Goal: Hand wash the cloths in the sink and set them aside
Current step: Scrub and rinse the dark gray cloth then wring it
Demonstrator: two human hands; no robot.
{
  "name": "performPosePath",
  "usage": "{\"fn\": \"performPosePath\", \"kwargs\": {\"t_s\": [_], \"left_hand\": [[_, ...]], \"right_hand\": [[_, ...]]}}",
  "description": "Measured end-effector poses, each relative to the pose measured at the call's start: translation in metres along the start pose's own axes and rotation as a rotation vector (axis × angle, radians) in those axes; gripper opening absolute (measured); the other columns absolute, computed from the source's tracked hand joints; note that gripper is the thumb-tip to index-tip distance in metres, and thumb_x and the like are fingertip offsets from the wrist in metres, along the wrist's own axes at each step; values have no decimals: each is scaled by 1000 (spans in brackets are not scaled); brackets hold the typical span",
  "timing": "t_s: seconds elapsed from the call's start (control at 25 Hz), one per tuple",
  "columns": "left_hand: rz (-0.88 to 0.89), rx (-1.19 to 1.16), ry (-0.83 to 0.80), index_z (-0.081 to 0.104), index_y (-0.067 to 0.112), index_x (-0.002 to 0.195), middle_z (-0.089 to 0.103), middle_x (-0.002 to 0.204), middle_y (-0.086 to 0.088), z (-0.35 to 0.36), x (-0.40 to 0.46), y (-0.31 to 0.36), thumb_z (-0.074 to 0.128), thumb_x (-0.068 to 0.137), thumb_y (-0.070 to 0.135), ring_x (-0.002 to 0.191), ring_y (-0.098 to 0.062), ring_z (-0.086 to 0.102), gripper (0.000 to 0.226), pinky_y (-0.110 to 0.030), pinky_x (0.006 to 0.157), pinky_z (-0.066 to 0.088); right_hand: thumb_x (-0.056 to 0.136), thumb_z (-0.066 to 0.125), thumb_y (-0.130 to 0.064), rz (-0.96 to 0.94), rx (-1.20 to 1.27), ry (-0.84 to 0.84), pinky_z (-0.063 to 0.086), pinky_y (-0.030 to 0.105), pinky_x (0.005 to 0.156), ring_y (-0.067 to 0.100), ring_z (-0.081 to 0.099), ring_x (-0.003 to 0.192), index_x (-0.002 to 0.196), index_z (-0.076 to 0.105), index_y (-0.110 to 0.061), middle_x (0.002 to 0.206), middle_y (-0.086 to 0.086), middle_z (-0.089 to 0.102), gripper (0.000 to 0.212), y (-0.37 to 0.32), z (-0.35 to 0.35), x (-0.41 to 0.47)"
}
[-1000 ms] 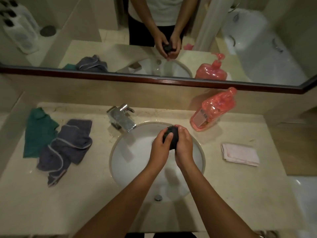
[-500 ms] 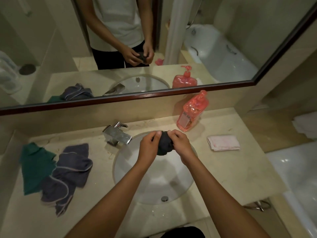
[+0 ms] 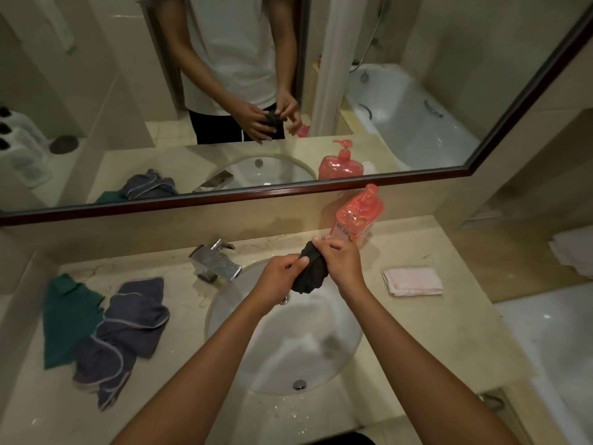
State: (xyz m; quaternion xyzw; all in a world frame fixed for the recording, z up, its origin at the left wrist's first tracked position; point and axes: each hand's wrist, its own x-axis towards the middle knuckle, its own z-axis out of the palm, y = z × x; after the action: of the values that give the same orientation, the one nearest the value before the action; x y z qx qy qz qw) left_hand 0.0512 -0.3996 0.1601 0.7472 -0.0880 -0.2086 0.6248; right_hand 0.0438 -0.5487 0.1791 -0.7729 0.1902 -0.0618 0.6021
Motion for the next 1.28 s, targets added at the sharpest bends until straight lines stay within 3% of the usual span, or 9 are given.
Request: {"fn": "performPosePath", "kwargs": {"t_s": [0.16,0.24,0.4,0.56,0.68,0.76,0.88,1.2,1.28], "left_hand": [[98,108,216,74,16,117,58,126,18,22,14,12,49,106,19,112,8,53,27,-2,90,36],[116,112,374,75,18,100,68,105,14,33,24,15,49,105,17,91,13,56,26,-8,82,42],[-17,13,451,61,10,71,58,62,9,45,44,15,45,105,19,55,3,49,38,-15,54,41],[-154,-79,379,65,1,86,66,72,-6,55,59,16,41,106,28,67,-12,62,41,-24,64,51],[-329,-474,393,65,4,97,71,92,-18,62,67,23,45,106,30,89,-31,68,34,-45,84,58],[-448,-798,411,61,0,112,72,101,-24,59,70,26,51,104,31,95,-34,71,33,-44,80,59],[-505,-1049,217,59,-5,121,74,101,-25,53,69,28,61,96,40,91,-31,75,52,-38,73,62],[-555,-728,-261,62,3,133,62,132,-27,64,66,4,65,88,59,123,-41,61,72,-49,108,46],[-523,-617,-265,63,6,130,68,122,-23,66,70,6,69,86,56,110,-34,68,67,-43,97,54]], "right_hand": [[105,48,-28,38,-47,-117,42,31,64,14,54,67,79,64,-3,70,3,59,40,8,-11,20],[104,50,-31,4,-117,-163,43,33,67,16,54,70,78,62,-1,72,5,58,42,13,-14,31],[101,57,-36,87,-11,-297,48,32,67,15,60,70,72,63,-17,70,0,63,35,22,-28,48],[100,59,-30,186,137,-438,51,29,71,17,63,81,90,67,-10,83,5,67,24,37,-44,64],[102,55,-33,222,191,-500,53,32,84,18,68,95,111,69,-8,102,8,72,30,48,-53,69],[106,47,-36,250,210,-578,55,28,88,16,69,105,118,68,-16,112,3,74,32,57,-56,66],[107,45,-30,299,342,-502,54,39,92,27,66,111,120,66,-10,117,13,70,31,69,-52,61],[98,62,-31,271,333,-217,58,33,78,15,70,80,87,71,-19,80,0,73,18,42,-59,93],[97,64,-28,266,327,-204,56,38,83,19,69,84,89,71,-13,87,7,73,19,43,-63,97]]}}
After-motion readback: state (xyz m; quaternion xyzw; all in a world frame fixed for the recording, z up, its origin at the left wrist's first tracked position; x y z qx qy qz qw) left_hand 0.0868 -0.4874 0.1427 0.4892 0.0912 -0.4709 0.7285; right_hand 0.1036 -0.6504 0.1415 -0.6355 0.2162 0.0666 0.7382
